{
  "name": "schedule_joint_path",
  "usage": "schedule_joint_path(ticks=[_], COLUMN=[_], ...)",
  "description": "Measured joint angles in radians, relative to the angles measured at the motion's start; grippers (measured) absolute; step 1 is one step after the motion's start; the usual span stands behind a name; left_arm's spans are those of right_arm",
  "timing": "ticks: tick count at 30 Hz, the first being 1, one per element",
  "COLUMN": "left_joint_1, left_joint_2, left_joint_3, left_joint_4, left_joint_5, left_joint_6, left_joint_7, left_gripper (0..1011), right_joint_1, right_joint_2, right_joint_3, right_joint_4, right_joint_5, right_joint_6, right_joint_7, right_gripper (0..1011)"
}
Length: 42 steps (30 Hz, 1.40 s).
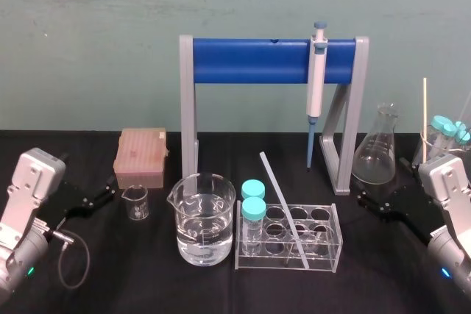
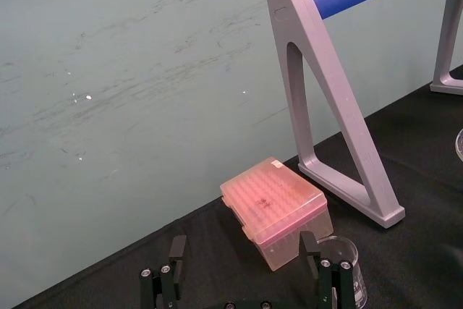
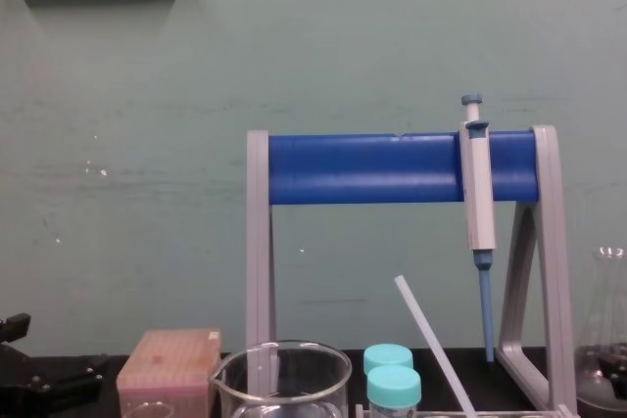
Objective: Pick up the stirring rod with one hand, then place it down.
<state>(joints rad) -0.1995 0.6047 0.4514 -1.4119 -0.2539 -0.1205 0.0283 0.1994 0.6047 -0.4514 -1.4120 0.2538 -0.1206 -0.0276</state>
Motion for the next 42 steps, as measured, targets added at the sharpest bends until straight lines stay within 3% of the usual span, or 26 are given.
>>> schedule_joint_path(ticks=[42], left_joint_1=[0.0], left_joint_2=[0.0], left_joint_3=[0.0], left_joint_4=[0.0], left_joint_5=[0.0], left_joint_6=[0.0], left_joint_7=[0.0], left_gripper=[1000], right_joint_1=[0.0], right_joint_2=[0.0], right_joint_3=[0.0], right_joint_4=[0.0], right_joint_5=[0.0], right_joint_6=[0.0], right_joint_7=[-0.001], right_gripper=[1003])
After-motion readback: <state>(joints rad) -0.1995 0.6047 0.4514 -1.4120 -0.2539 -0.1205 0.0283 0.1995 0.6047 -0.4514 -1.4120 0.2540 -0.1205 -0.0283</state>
